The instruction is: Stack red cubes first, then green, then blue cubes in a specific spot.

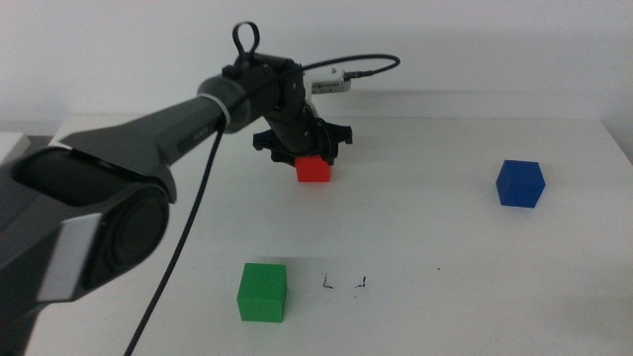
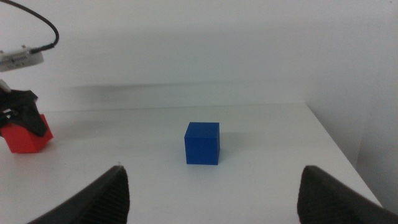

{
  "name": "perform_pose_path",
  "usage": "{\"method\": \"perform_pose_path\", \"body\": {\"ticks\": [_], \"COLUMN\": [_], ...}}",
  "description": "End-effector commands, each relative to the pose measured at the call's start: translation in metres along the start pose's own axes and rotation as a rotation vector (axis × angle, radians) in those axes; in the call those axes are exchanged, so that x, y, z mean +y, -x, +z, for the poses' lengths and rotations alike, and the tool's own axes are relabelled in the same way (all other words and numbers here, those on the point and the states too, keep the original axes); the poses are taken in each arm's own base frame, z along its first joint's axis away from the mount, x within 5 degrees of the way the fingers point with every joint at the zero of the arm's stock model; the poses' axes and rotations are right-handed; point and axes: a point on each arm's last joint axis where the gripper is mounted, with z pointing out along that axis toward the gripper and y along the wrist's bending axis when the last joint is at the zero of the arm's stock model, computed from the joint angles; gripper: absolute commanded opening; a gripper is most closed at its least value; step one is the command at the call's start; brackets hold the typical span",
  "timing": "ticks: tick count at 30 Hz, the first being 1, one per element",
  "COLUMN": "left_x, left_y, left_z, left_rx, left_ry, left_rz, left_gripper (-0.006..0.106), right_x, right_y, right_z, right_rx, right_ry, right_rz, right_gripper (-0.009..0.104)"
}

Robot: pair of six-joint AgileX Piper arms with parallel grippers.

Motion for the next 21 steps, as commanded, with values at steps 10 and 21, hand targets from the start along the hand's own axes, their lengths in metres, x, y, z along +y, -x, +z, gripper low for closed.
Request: {"method": "perform_pose_path", "body": {"ticks": [10,21], "left_x": [-0.057,-0.092], "left_y": [-0.099,-0.160], "left_z": [-0.121,-0.097], "left_rx": [-0.166,-0.092], "left_ry": [0.064,0.177], "left_rz": [-0.074,-0.135], "left_gripper": [0.005,0.005], "right_x": [0.000,0.000], "right_y": [0.000,0.000], "right_z": [0.000,0.000], "right_rx": [-0.010,-0.010], "right_ry": [0.002,0.002], "right_rz": [-0.007,-0.007], "right_gripper": [0.093,0.093]}}
